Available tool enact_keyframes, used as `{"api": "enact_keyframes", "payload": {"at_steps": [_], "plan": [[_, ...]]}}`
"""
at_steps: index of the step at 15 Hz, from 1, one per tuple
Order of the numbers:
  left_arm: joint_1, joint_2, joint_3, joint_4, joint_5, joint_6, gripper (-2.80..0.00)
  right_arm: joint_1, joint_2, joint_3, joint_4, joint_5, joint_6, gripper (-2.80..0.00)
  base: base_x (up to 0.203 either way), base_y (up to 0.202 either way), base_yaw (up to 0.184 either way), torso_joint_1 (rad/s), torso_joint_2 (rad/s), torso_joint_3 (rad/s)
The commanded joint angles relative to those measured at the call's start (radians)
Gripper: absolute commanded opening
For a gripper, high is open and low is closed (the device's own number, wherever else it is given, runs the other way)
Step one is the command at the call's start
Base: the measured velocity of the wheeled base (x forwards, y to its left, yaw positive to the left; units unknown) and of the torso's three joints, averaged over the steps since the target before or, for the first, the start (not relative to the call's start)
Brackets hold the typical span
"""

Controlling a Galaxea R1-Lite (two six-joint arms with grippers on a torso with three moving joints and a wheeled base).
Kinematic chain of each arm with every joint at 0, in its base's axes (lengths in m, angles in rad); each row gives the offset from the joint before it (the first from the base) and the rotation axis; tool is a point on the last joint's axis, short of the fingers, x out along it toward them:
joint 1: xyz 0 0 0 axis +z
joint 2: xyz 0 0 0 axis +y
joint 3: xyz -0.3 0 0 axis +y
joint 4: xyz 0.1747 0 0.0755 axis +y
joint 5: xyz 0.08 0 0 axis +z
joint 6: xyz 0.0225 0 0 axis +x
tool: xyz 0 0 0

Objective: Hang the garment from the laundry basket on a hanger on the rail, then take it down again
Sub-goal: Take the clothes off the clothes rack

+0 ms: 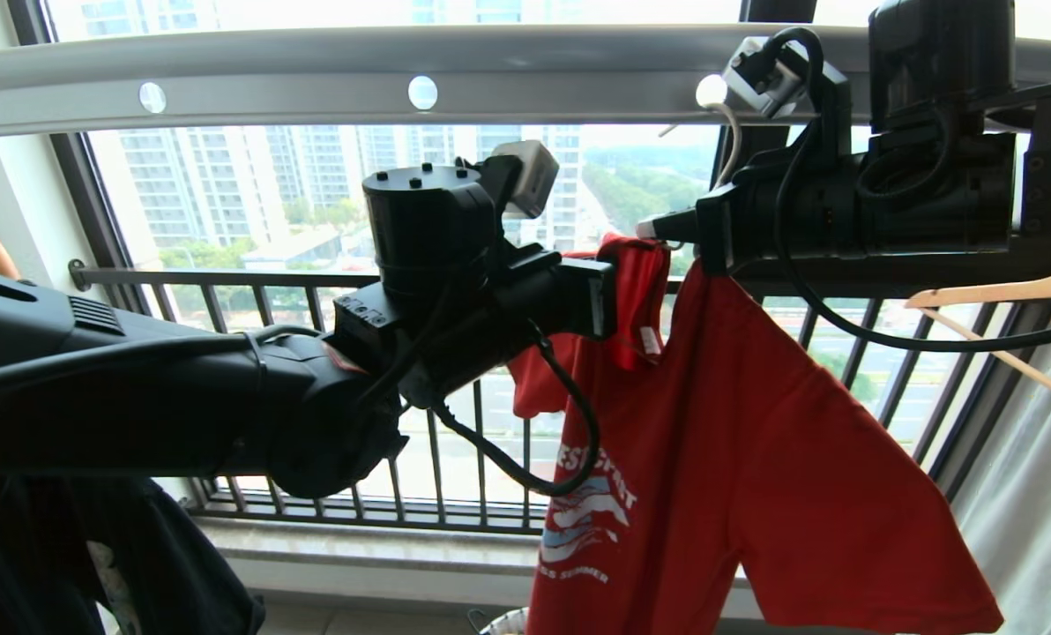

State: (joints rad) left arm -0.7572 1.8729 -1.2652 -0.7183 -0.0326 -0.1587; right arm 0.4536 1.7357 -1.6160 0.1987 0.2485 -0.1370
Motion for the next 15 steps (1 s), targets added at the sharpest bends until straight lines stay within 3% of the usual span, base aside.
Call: {"api": "enact_keyframes", "payload": {"at_steps": [1,8,9,15], "plan": [[0.000,0.041,-0.029,-0.003,0.000,0.001,-2.80,0.002,-0.004,0.000,0.002,0.002,-0.001,-2.80,0.000,0.000,0.000,0.000,0.00,0.000],[-0.001,0.073,-0.028,-0.003,0.002,0.009,-2.80,0.002,-0.005,-0.002,0.001,0.002,-0.003,-2.80,0.000,0.000,0.000,0.000,0.00,0.000],[-0.001,0.072,-0.026,-0.006,0.003,0.019,0.00,0.002,-0.005,-0.002,0.001,0.002,-0.003,-2.80,0.000,0.000,0.000,0.000,0.00,0.000],[-0.004,0.004,0.020,0.004,0.000,0.025,0.00,0.000,-0.002,-0.002,0.001,0.002,-0.001,-2.80,0.000,0.000,0.000,0.000,0.00,0.000]]}}
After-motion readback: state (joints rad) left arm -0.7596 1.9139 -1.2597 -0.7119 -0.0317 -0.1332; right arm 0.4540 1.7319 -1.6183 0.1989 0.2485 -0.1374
